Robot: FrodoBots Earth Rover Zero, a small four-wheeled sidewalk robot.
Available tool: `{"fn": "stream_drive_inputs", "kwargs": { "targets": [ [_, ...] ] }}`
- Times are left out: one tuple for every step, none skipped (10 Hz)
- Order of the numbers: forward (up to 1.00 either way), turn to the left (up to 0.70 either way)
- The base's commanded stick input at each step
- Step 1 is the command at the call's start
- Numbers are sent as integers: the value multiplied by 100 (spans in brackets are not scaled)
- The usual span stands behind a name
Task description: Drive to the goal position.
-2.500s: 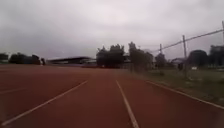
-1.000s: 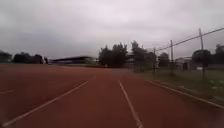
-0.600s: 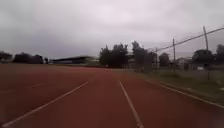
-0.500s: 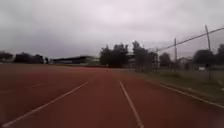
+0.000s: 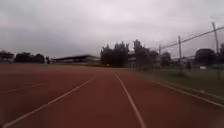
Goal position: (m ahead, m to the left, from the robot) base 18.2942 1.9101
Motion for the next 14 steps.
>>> {"fn": "stream_drive_inputs", "kwargs": {
  "targets": [
    [70, 0],
    [70, 0],
    [70, 0],
    [70, 0],
    [70, 0],
    [70, 0],
    [70, 0],
    [70, 0],
    [70, 0],
    [70, 0],
    [70, 0],
    [70, 0],
    [70, 0],
    [70, 0]
  ]
}}
